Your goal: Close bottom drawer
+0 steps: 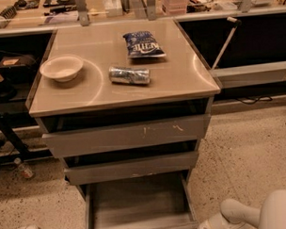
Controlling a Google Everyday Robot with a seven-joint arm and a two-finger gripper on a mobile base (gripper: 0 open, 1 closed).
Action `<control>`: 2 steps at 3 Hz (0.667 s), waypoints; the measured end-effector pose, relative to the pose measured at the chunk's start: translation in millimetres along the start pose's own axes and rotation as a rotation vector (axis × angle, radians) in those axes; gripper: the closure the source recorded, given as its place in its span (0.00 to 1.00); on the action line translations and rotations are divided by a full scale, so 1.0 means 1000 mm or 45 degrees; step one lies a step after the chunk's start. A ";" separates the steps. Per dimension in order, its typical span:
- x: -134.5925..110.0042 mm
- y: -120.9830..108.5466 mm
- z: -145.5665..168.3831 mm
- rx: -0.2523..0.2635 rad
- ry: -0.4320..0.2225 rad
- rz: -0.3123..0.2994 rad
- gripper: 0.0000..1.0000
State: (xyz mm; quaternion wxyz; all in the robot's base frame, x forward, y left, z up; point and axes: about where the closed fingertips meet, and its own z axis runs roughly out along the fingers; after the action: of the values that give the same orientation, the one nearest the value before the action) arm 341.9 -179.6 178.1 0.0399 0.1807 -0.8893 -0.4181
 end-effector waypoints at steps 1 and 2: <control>-0.017 -0.016 0.003 -0.017 -0.121 0.025 1.00; -0.031 -0.019 0.000 -0.014 -0.190 0.019 1.00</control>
Offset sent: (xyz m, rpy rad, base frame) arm 0.0558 -0.0054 -0.0077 0.0605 -0.1245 -0.1711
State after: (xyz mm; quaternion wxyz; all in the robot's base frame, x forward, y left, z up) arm 376.5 -180.2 166.1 -0.0225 0.1423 -0.8888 -0.4350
